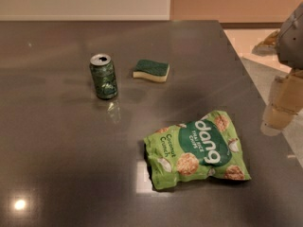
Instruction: Move green rice chip bag near green can
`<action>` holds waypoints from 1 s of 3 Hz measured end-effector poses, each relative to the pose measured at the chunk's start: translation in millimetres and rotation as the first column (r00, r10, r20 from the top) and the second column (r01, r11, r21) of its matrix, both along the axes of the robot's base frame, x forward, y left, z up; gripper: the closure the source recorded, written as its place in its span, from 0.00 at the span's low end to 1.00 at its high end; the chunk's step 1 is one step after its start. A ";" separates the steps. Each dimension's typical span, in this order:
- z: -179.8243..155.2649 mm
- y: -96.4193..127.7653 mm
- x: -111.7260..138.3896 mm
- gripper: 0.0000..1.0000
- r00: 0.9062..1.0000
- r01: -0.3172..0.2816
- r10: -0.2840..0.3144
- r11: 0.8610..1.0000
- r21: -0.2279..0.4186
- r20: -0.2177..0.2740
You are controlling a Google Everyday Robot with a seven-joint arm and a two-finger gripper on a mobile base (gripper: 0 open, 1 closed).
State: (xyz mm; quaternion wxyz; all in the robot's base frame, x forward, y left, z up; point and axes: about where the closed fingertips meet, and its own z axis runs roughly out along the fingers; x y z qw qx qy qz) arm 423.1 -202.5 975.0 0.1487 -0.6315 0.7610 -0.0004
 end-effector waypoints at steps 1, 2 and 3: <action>-9.2 28.7 -21.3 0.00 0.992 -0.127 0.128 0.991 0.041 -0.023; -35.5 60.1 -44.2 0.00 0.966 -0.251 0.255 0.965 0.081 -0.046; -67.5 80.8 -56.1 0.00 0.937 -0.339 0.344 0.938 0.079 -0.063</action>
Offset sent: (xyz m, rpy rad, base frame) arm -0.0752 0.0928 -0.0775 0.1158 0.1291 0.4105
